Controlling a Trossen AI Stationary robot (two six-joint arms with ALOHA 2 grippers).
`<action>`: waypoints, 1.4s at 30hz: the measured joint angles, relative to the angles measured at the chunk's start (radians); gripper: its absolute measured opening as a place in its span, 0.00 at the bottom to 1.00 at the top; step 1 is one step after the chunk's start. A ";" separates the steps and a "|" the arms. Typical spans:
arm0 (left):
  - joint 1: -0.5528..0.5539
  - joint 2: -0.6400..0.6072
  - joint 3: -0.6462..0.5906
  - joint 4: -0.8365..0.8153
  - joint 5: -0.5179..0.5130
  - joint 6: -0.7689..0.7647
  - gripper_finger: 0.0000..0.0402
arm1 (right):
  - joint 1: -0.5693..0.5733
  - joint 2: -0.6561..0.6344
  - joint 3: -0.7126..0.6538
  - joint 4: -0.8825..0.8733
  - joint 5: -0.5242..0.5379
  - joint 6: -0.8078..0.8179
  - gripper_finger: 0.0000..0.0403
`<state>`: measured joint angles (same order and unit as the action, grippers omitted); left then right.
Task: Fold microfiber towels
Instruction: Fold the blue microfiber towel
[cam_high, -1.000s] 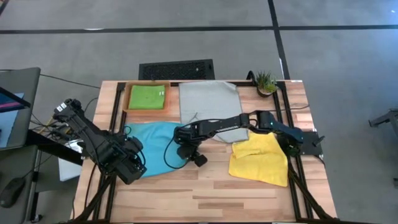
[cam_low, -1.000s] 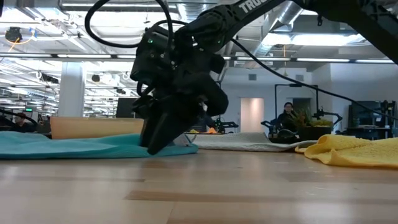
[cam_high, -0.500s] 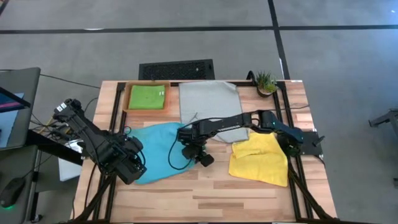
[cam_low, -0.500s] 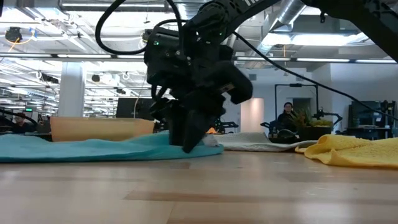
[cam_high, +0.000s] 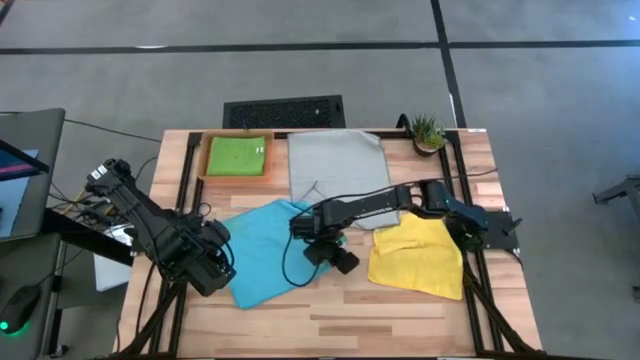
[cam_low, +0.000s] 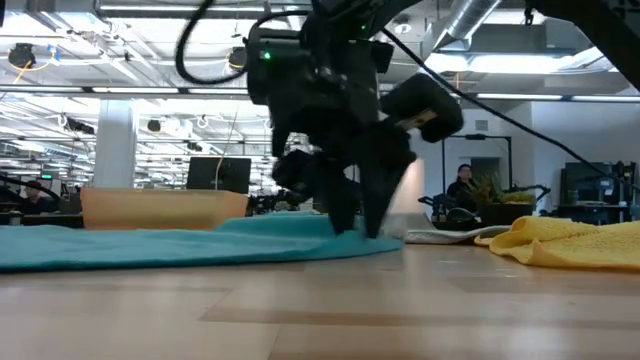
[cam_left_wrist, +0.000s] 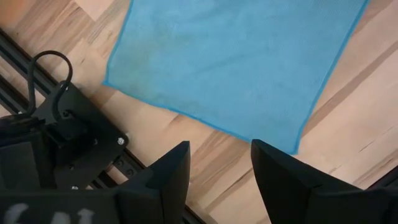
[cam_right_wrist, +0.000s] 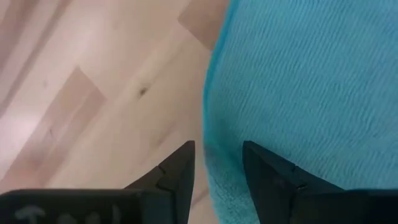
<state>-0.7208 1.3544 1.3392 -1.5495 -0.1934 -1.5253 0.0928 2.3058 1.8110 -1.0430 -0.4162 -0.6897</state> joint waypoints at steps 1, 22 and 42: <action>0.000 0.000 0.000 -0.001 0.000 0.000 0.41 | 0.003 0.000 -0.001 -0.022 0.009 0.000 0.39; 0.000 0.000 0.000 0.009 -0.003 0.000 0.41 | 0.045 -0.002 0.000 -0.144 0.321 0.103 0.31; -0.056 0.170 0.000 0.188 -0.167 0.030 0.41 | 0.076 -0.035 0.000 -0.209 0.343 0.175 0.02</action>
<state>-0.7763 1.5248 1.3392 -1.3615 -0.3599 -1.4950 0.1687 2.2712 1.8105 -1.2517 -0.0728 -0.5147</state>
